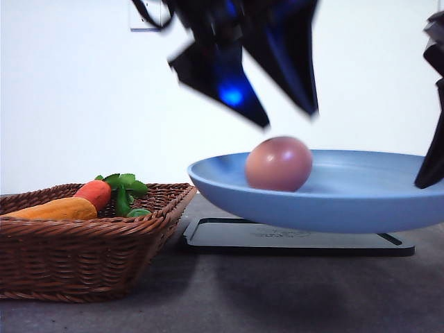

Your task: Transfer egg from basket to plate and serve

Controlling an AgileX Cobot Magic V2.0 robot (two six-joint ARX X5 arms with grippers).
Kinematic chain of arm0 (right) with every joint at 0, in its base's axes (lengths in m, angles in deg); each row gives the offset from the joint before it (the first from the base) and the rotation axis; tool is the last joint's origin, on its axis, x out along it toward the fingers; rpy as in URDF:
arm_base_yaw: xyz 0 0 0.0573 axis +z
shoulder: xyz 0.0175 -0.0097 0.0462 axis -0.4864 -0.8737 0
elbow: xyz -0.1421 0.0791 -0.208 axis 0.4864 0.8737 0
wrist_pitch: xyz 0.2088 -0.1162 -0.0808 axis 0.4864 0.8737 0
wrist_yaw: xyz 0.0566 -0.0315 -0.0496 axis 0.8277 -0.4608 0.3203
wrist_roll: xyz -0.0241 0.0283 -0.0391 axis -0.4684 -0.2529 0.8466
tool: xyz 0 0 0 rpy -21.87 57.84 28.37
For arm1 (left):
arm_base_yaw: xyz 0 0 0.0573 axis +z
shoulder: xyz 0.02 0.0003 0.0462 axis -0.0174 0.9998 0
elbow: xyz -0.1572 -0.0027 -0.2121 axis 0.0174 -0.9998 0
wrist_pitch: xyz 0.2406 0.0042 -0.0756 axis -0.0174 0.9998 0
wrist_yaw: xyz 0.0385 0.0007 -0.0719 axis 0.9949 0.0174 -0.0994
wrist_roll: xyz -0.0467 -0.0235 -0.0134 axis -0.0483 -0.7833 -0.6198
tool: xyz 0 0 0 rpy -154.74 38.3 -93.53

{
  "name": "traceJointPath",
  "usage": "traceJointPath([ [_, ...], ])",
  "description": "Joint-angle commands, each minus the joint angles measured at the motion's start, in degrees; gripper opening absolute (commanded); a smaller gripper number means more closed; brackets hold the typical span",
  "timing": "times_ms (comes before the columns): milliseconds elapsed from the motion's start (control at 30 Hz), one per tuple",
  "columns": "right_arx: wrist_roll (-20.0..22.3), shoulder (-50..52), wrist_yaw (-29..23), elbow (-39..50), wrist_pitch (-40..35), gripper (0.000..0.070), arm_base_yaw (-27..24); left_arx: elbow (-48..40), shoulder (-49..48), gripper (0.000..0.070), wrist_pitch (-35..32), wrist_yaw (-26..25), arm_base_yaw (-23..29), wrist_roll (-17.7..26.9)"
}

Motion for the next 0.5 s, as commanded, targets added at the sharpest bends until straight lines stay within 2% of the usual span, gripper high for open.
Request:
traceJointPath([
  [0,-1.10,-1.81,1.01,-0.42,-1.87,0.0000,-0.24,0.79,-2.28,0.0376,-0.80,0.24,-0.06,-0.59],
  [200,-1.62,-9.54,1.05,-2.51,-6.08,0.0000,-2.76,0.79,-12.98,0.0376,-0.13,1.28,2.01,-0.76],
  [467,-1.52,-23.15,0.75,-12.88,-9.24,0.0000,-6.33,0.79,-27.93,0.0376,1.25,10.35,3.45,-0.51],
])
